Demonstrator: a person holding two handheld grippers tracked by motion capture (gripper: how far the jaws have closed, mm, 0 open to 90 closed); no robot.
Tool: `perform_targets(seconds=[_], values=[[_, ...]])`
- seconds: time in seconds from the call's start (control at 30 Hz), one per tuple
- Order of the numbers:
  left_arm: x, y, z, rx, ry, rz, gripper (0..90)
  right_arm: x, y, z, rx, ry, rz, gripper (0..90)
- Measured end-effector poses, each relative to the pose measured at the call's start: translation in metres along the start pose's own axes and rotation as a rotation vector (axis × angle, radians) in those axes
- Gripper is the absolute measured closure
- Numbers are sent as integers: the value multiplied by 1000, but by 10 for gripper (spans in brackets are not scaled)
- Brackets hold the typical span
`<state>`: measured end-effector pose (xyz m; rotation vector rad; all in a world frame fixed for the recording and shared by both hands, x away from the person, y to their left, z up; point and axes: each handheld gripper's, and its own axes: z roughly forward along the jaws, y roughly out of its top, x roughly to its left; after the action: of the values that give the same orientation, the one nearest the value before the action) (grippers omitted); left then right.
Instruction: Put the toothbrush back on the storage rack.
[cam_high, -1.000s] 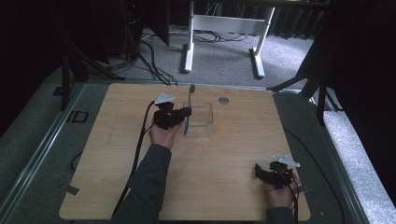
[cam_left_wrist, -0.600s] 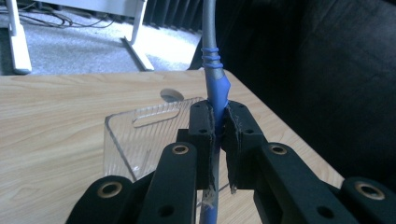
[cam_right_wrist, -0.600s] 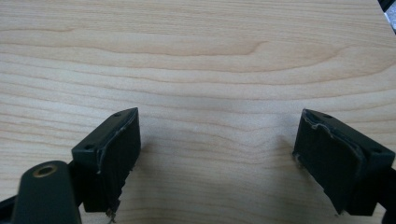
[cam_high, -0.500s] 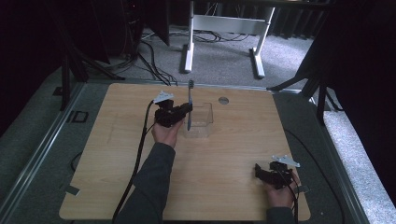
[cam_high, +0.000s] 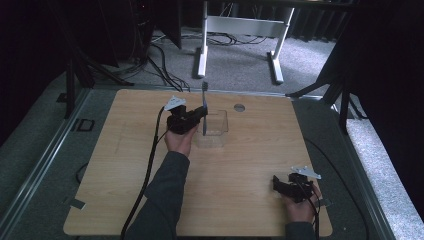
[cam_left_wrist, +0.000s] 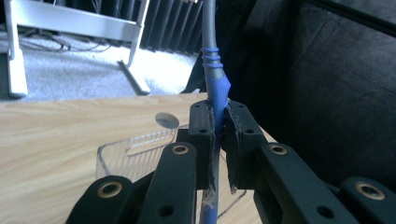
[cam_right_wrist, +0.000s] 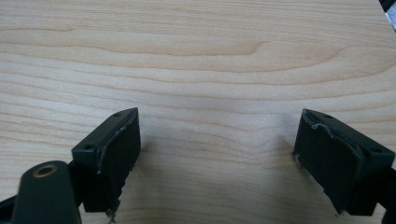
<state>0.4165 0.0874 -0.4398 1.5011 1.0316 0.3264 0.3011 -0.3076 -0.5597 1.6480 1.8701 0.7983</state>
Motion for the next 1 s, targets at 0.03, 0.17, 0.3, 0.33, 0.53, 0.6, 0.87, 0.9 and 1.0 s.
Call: perform_targets(seconds=[0.03, 0.17, 0.3, 0.33, 0.53, 0.6, 0.87, 0.9, 1.0], values=[[-1, 0, 1, -3, 4, 3, 816, 0, 0, 0, 0, 0, 0, 144], [-2, -1, 2, -14, 16, 17, 817, 0, 0, 0, 0, 1, -1, 144], [-2, -1, 3, -24, 20, 25, 816, 0, 0, 0, 0, 2, -3, 144], [-2, -1, 3, -27, 18, 27, 816, 0, 0, 0, 0, 2, -2, 144], [-3, -2, 4, -51, 11, 50, 814, 0, 0, 0, 0, 2, -2, 144], [-3, -3, 5, -49, 14, 66, 814, 0, 0, 0, 0, 2, -3, 144], [-3, -3, 6, -54, 21, 85, 814, 0, 0, 0, 0, 3, -4, 144], [-3, -3, 6, -55, 21, 88, 814, 0, 0, 0, 0, 3, -4, 144], [-2, -4, 6, -51, 27, 109, 814, 0, 0, 0, -1, 4, -4, 144]])
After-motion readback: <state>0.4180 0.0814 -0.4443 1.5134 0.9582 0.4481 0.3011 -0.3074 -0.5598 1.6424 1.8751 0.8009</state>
